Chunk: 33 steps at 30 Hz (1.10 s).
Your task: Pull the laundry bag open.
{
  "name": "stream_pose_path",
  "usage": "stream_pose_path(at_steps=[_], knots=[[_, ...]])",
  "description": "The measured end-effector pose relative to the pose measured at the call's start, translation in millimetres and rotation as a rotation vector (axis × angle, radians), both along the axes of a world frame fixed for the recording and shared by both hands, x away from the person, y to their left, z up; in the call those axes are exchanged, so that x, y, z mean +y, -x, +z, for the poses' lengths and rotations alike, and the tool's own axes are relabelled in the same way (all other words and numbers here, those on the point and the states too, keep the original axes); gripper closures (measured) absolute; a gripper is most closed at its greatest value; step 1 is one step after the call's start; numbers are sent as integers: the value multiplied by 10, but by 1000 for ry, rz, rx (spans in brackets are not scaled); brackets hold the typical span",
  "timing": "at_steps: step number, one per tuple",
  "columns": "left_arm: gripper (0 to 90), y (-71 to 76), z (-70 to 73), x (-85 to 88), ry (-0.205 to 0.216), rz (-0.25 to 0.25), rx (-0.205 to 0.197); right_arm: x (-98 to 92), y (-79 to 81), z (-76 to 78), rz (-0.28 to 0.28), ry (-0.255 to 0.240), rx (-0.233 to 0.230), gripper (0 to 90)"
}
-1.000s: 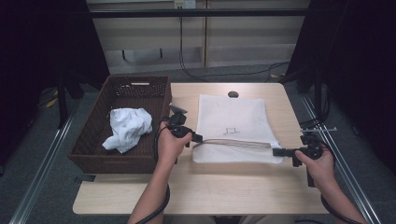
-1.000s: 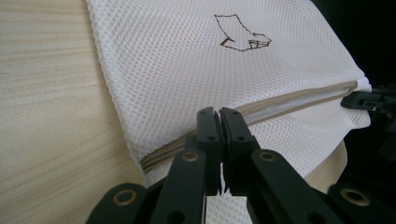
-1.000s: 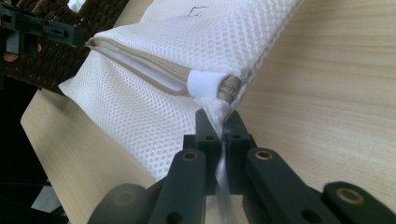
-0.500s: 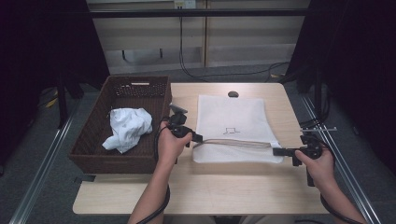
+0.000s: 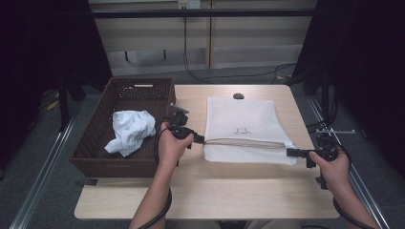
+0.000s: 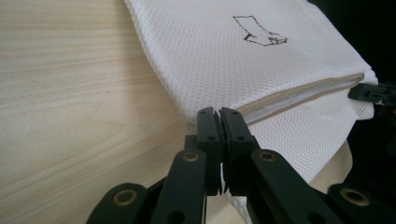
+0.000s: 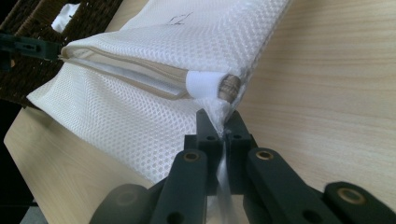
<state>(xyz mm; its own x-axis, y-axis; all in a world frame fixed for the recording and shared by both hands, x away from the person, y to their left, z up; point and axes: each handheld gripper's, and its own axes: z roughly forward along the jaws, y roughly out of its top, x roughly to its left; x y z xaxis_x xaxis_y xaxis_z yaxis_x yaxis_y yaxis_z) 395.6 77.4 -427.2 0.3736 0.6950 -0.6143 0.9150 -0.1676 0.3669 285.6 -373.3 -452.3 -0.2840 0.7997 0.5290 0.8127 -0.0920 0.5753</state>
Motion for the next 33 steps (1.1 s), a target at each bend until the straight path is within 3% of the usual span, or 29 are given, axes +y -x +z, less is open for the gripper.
stream_pose_path(at_steps=[2, 4, 16, 33], knots=[[876, -5, -18, 29, 27, -2, 19, -7, -7, -23, 3, -14, 7, 881], [875, 0, 1, 22, 26, 2, 17, -26, -12, -34, 4, -31, 11, 881], [874, -18, -33, 56, 36, 5, 34, -14, -6, -29, 14, -30, 11, 880], [875, -8, 24, 114, -17, 28, 15, 37, -23, -52, 30, -20, 3, 878]])
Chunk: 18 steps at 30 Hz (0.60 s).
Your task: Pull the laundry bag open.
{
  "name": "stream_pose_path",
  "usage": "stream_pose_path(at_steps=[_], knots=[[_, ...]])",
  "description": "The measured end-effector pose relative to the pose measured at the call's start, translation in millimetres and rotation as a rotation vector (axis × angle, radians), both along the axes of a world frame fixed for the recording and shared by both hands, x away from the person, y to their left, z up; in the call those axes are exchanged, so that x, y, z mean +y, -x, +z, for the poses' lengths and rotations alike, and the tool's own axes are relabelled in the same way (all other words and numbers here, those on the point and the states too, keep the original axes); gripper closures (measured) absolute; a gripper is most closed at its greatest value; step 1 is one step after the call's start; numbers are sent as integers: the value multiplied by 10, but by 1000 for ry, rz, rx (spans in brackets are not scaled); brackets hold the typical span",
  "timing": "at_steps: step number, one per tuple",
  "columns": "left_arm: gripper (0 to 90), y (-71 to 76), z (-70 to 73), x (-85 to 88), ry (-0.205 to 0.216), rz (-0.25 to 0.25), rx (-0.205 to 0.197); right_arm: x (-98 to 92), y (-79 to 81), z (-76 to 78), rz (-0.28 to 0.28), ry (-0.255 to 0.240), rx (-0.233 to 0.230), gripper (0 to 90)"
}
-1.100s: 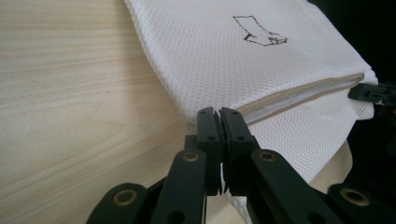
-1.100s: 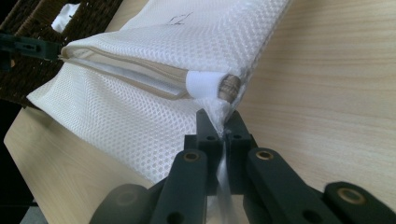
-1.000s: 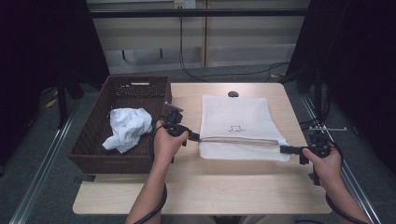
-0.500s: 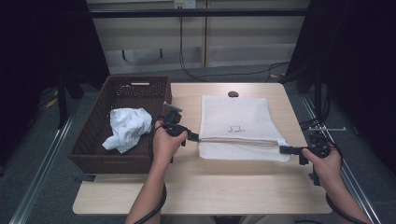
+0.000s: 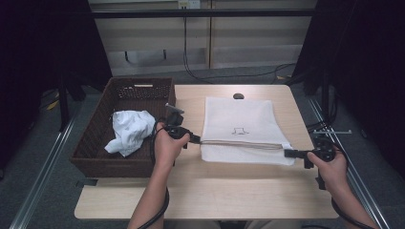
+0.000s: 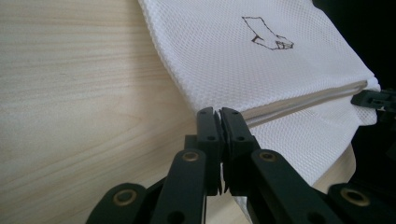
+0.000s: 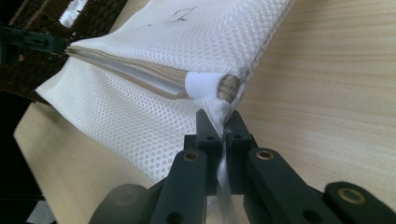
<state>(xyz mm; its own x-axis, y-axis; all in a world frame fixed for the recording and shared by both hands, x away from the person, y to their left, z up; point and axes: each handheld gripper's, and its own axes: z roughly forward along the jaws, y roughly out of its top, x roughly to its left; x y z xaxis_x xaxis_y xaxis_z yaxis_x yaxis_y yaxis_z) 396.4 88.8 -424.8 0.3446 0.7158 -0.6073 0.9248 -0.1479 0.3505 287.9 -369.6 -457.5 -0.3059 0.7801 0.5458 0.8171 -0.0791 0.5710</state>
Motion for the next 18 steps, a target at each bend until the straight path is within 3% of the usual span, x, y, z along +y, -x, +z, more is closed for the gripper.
stream_pose_path(at_steps=[2, 4, 9, 18], knots=[[875, 1, 13, 44, 1, 10, 2, 51, -17, -20, 12, 22, 3, 876], [874, 2, 29, 80, 7, 12, 4, 74, -19, -37, 26, 5, -1, 870], [874, 17, 37, 73, -30, 9, -8, 116, -28, -43, 31, 7, -2, 850], [872, 30, 58, 115, -58, 22, -1, 128, -18, -17, 24, 11, -14, 660]])
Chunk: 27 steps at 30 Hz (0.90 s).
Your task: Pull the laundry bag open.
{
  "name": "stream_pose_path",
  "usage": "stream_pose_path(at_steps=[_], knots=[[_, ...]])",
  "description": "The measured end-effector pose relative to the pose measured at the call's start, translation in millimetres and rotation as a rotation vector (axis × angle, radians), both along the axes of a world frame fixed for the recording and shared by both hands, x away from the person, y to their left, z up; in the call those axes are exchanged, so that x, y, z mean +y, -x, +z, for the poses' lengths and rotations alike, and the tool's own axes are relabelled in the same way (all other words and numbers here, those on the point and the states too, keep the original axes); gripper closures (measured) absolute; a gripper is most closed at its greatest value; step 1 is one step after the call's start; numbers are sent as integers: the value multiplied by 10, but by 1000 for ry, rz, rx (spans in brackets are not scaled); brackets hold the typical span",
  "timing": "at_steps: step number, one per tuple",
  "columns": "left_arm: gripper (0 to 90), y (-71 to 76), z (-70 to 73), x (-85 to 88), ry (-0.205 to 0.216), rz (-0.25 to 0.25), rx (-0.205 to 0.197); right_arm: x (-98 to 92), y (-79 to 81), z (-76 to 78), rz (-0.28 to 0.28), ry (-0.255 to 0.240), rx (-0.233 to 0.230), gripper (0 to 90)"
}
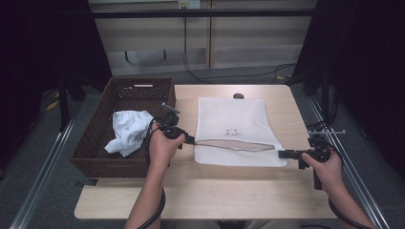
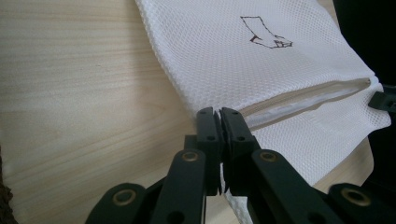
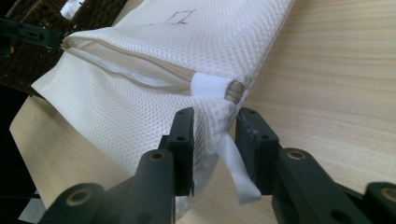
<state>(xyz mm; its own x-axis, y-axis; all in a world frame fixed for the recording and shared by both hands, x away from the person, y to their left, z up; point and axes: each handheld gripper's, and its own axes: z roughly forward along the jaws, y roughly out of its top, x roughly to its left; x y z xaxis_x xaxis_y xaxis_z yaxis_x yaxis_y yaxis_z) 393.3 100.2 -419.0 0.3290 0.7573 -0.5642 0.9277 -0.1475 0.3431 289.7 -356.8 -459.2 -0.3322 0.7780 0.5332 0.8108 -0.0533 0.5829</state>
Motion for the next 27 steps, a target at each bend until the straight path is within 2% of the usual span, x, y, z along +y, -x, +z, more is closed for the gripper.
stream_pose_path(at_steps=[2, 3, 6, 8, 12, 15, 19, 24, 25, 27], knots=[[871, 0, -5, 2, -4, -7, -3, -4, -2, 5, -8, -11, -3, 598], [871, -2, -10, 1, -8, -14, -5, -4, 3, 11, -14, -17, -3, 596], [870, 4, -17, -27, -29, -10, -5, 8, 2, 25, -18, -6, -23, 532], [869, 0, -26, -21, -30, -14, 4, 21, -1, 31, -16, -9, -25, 506], [866, 0, -35, -13, -31, -10, 7, 34, -8, 25, -12, 5, -59, 449], [856, 2, -47, -23, -35, -9, 12, 40, -14, 18, -12, -2, -52, 447], [848, 7, -60, -42, -46, -17, 20, 47, -22, 21, -16, 2, -70, 405], [835, 6, -91, -67, -37, -17, 31, 59, -29, 18, -10, 2, -72, 388], [833, 2, -100, -67, -52, -22, 28, 62, -31, 16, -10, 4, -70, 388], [828, 3, -110, -86, -55, -19, 34, 65, -33, 14, -9, 4, -69, 387]])
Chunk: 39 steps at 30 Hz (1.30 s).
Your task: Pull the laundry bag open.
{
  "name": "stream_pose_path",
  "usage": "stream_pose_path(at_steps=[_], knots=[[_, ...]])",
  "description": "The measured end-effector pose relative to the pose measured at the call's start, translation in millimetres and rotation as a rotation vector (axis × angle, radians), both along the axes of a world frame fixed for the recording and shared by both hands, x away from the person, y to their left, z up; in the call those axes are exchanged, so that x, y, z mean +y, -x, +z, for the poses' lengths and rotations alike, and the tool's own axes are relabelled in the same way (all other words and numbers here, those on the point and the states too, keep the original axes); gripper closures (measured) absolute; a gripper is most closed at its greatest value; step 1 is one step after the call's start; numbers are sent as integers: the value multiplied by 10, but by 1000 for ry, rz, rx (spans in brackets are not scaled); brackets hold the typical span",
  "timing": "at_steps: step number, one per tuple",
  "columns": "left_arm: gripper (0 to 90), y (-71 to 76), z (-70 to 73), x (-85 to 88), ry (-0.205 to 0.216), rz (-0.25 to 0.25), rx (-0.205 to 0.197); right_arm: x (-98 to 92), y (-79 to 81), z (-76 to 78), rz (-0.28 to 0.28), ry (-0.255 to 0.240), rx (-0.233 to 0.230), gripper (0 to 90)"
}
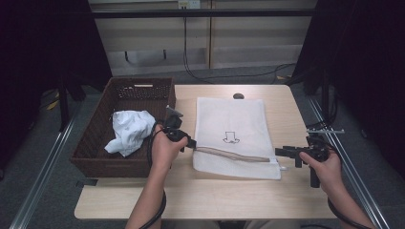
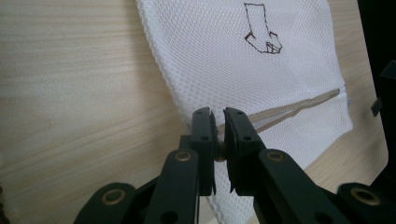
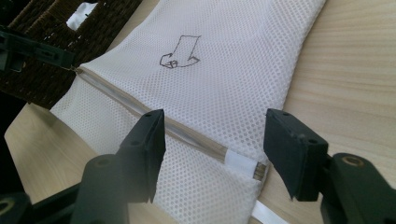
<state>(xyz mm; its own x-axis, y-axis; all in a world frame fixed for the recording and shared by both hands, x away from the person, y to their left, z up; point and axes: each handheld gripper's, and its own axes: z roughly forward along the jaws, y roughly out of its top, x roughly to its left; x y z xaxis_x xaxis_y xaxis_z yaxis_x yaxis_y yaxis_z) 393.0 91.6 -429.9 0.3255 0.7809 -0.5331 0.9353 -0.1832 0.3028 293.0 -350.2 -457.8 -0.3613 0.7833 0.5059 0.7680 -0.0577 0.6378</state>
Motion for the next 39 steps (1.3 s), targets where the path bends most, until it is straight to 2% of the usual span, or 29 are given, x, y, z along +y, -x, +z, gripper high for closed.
stream_pose_path(at_steps=[3, 4, 7, 9, 13, 14, 16, 18, 22, 24, 26, 28, 30, 34, 38, 39], knots=[[812, -1, -19, -24, -11, -4, -1, 3, -5, -1, 0, -3, -3, 383], [812, -2, -30, -35, 0, -5, 4, 3, -6, -1, 3, -8, -1, 382], [807, -9, -50, -37, -14, -14, 11, 3, -4, -4, 3, -8, 4, 377], [805, -9, -63, -51, -2, -16, 19, 4, -4, -6, 1, -17, 9, 377], [791, -5, -75, -84, -9, -23, 21, -4, -7, -4, 1, -15, 6, 375], [784, -7, -79, -87, -3, -31, 20, -4, -6, -1, 2, -17, 8, 373], [763, -2, -81, -99, -17, -23, 17, -2, -5, 0, 3, -18, 7, 367], [735, -4, -77, -100, -5, -31, 16, 3, -7, -2, 5, -12, 1, 361], [684, 6, -40, -110, 12, -29, -5, 17, -10, -1, 12, -4, -5, 350], [649, 10, -17, -108, 9, -35, -29, 31, -9, 1, 17, -2, -2, 340], [584, 22, -3, -123, 38, -27, -48, 45, -12, 0, 27, 14, -9, 321], [544, 23, 1, -118, 27, -48, -90, 62, -15, -1, 33, 31, -16, 308], [476, 25, 6, -124, 37, -55, -119, 81, -17, 2, 41, 49, -15, 297], [370, 23, 23, -133, 49, -65, -147, 109, -18, 2, 51, 74, -22, 282], [273, 37, 34, -168, 80, -55, -156, 131, -13, 9, 58, 91, -25, 273], [260, 34, 35, -164, 77, -68, -165, 135, -13, 10, 62, 96, -32, 273]])
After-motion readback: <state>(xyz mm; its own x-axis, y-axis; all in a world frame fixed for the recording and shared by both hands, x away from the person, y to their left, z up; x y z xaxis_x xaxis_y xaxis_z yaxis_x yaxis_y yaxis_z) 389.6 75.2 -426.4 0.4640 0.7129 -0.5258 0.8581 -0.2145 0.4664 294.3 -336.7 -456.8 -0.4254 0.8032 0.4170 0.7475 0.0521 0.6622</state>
